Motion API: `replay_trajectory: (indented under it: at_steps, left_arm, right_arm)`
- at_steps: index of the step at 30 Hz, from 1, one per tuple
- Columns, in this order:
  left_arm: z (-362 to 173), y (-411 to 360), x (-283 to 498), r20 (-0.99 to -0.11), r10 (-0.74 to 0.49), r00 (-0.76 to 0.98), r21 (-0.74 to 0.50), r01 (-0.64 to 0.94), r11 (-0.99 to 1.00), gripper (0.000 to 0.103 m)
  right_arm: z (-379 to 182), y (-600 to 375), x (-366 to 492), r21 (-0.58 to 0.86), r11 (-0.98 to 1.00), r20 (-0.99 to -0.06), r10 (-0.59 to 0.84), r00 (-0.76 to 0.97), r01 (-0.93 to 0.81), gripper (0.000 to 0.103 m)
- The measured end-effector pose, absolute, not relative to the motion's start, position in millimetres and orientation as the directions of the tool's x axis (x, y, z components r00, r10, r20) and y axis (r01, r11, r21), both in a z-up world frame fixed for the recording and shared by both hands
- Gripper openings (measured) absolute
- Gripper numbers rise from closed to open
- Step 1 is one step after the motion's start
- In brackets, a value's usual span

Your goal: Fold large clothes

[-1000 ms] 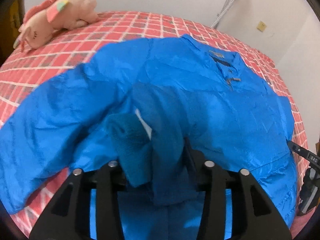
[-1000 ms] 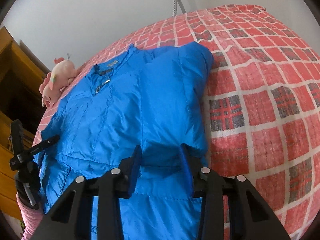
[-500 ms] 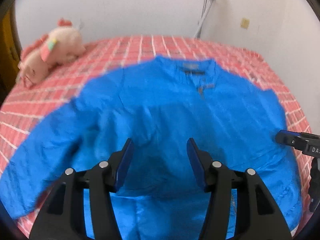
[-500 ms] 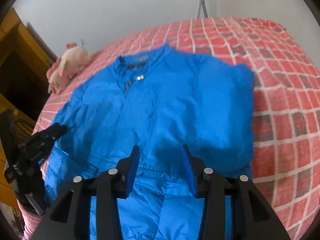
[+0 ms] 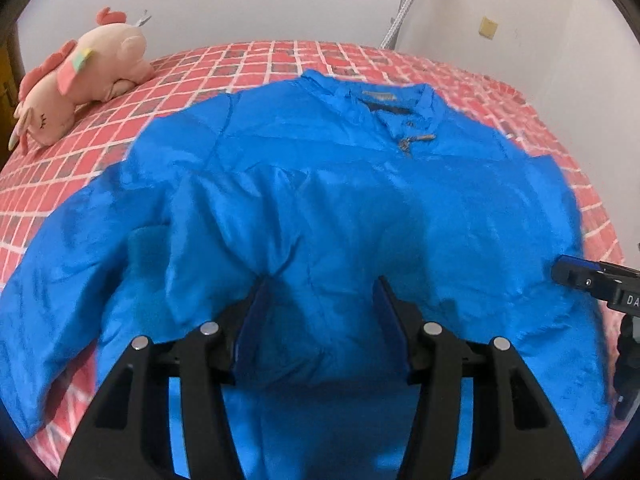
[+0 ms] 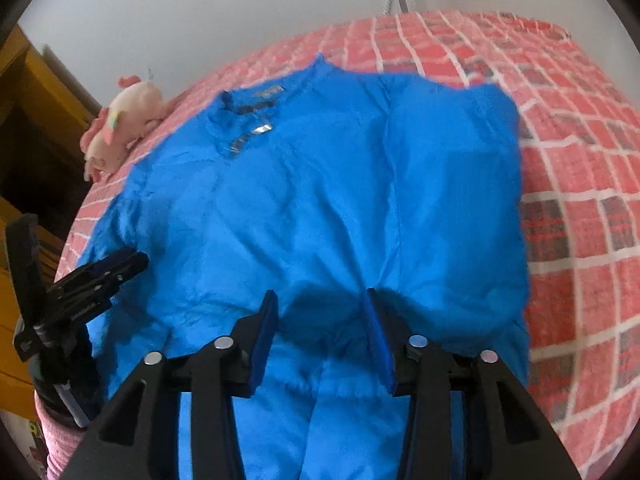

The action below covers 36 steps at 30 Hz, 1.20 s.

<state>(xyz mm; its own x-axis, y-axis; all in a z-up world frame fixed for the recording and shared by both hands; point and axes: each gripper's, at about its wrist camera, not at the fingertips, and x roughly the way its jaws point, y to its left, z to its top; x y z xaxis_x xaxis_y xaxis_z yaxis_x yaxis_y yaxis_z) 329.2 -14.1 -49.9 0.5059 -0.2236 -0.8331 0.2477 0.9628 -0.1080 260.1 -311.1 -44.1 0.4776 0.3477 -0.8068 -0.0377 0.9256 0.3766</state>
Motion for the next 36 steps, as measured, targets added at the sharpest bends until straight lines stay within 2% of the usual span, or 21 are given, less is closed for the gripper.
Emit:
replay_trajectory:
  at_steps: [3,6,13,17,21,26,33,34,36]
  left_arm:
    - [-23.4,12.2,307.8,-0.805,-0.232,0.546,-0.128,0.222,0.967,0.065]
    - [-3.8,58.0,278.7,-0.781,-0.168,0.602,-0.094,0.152,0.984,0.072]
    - [2.4,219.2,204.4,-0.799,0.175,0.575,0.026,-0.258,0.966,0.08]
    - [-3.4,321.7,157.4,-0.817,0.311,0.485,0.02,-0.515,0.857,0.084]
    - [-13.2,385.3,138.7,-0.84,0.296,0.455,-0.056,-0.615,0.786,0.084]
    - [-35.3,415.9,147.6,-0.862,0.156,0.482,-0.197,-0.602,0.774,0.085]
    - [-58.0,423.4,160.0,-0.859,0.129,0.495,-0.235,-0.606,0.76,0.086]
    - [-57.7,422.2,161.4,-0.86,0.138,0.491,-0.225,-0.608,0.761,0.085]
    - [-57.8,422.0,164.2,-0.861,0.15,0.485,-0.215,-0.616,0.758,0.072]
  right_arm:
    - [-26.2,-307.7,246.2,0.374,0.926,-0.801,0.355,0.482,-0.059,0.056]
    - [-21.6,-298.3,239.3,0.387,0.918,-0.807,0.381,0.452,-0.084,0.057]
    - [-22.3,-269.9,231.4,0.394,0.907,-0.819,0.419,0.392,-0.148,0.061]
    - [-19.9,-267.2,230.6,0.379,0.913,-0.82,0.406,0.404,-0.149,0.064]
    - [-22.6,-265.2,230.7,0.381,0.913,-0.822,0.406,0.399,-0.145,0.065]
    - [-26.7,-264.4,231.7,0.378,0.914,-0.828,0.404,0.388,-0.144,0.065]
    - [-29.6,-268.6,233.3,0.374,0.918,-0.833,0.394,0.388,-0.13,0.065]
    - [-30.5,-269.1,234.0,0.374,0.919,-0.834,0.393,0.386,-0.127,0.065]
    - [-31.9,-268.9,234.3,0.376,0.918,-0.836,0.394,0.382,-0.125,0.065]
